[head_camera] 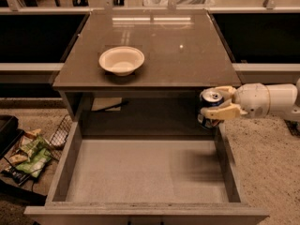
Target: Place pepsi can into top drawer
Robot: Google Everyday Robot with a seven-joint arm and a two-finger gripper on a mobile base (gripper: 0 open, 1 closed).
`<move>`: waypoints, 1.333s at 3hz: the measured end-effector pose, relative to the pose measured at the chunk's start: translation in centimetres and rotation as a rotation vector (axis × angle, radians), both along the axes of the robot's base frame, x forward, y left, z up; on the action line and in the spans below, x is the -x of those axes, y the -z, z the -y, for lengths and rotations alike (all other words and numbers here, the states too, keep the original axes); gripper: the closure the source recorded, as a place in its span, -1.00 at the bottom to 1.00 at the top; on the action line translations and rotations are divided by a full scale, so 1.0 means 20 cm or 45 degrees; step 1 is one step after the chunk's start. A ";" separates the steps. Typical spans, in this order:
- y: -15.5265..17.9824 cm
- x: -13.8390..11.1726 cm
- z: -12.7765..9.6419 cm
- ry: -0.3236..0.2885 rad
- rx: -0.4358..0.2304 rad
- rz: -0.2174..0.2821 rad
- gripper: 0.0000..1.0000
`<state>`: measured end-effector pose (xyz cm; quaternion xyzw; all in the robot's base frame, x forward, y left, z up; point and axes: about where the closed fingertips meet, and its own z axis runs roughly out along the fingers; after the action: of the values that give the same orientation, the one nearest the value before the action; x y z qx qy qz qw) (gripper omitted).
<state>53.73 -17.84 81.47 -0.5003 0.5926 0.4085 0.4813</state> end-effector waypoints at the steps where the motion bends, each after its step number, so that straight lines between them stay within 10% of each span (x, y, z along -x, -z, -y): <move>1: 0.17 0.05 -0.06 -0.069 0.010 -0.024 1.00; 4: 0.54 0.41 -0.08 -0.069 -0.169 0.032 1.00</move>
Offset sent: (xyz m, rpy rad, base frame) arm -0.0584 0.0092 -0.0931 0.0426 0.0246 0.0544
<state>45.56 -16.16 70.57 -0.4882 0.5445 0.4533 0.5096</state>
